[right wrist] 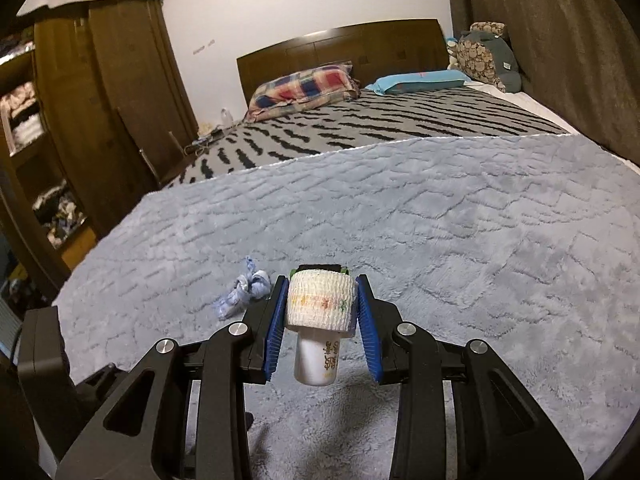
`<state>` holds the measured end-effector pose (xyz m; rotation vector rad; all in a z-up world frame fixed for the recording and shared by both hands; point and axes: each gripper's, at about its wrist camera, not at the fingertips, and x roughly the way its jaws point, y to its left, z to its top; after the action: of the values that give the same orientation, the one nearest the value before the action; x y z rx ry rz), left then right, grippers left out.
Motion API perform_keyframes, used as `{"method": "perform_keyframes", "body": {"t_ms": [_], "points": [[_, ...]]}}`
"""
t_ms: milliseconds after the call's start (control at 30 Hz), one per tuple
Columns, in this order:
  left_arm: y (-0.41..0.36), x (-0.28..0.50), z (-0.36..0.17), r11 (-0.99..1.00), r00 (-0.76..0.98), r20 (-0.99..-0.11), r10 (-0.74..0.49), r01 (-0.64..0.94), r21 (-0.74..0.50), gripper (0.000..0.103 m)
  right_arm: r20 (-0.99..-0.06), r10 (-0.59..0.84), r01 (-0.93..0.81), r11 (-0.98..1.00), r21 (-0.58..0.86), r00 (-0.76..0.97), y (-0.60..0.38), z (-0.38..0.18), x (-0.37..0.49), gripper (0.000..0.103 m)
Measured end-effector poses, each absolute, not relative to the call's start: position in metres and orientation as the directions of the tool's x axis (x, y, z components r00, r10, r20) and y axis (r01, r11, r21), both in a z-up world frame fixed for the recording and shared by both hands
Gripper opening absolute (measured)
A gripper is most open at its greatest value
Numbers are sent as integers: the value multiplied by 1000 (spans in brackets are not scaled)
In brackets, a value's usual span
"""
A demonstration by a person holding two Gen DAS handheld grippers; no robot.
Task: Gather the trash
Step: 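Grasp the white tape roll with right tool while left tool grasps the white bottle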
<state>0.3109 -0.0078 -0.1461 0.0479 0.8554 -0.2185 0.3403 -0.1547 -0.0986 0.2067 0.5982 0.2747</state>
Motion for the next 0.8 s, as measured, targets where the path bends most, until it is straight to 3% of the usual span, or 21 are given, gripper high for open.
{"method": "perform_keyframes", "body": {"t_ms": [533, 800], "points": [[-27, 305, -160, 967, 609, -765, -211, 245, -72, 85, -450, 306, -266, 952, 151, 839, -158, -118, 311, 34], [-31, 299, -161, 967, 609, -766, -205, 245, -63, 85, -394, 338, -290, 940, 177, 855, -169, -119, 296, 34]]}}
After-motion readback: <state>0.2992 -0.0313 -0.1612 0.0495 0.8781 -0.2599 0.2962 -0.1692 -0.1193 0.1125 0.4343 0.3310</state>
